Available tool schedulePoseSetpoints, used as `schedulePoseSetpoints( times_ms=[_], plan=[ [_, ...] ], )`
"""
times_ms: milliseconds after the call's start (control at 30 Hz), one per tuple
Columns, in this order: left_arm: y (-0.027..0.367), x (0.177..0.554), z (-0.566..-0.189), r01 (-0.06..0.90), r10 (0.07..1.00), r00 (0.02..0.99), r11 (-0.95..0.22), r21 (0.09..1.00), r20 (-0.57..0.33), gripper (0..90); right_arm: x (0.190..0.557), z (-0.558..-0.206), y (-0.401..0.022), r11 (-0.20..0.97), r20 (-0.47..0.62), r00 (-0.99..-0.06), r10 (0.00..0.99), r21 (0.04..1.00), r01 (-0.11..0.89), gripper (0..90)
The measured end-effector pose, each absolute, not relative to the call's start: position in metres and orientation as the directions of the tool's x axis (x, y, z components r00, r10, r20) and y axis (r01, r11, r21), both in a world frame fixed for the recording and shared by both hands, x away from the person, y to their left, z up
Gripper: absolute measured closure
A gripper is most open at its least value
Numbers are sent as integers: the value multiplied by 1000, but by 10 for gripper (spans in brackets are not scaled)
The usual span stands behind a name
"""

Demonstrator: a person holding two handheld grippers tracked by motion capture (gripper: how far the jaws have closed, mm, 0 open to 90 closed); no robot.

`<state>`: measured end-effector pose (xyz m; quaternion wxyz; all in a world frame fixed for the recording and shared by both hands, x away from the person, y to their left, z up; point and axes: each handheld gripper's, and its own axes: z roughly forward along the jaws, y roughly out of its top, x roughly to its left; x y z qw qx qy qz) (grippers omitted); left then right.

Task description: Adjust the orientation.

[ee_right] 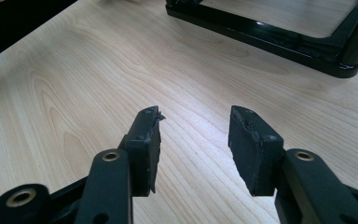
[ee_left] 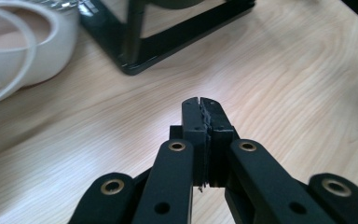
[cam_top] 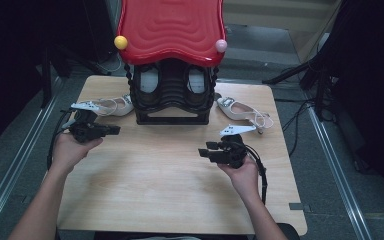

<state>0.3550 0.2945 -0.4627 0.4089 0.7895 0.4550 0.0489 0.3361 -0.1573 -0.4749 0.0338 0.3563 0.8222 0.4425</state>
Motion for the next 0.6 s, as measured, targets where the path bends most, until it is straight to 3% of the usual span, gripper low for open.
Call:
schedulePoseSetpoints(
  times_ms=[600],
  plan=[
    [365, 365, -489, 727, 840, 449, -146, 671, -304, 900, 333, -478, -163, 349, 258, -736, 625, 751, 560, 547]
  ],
)
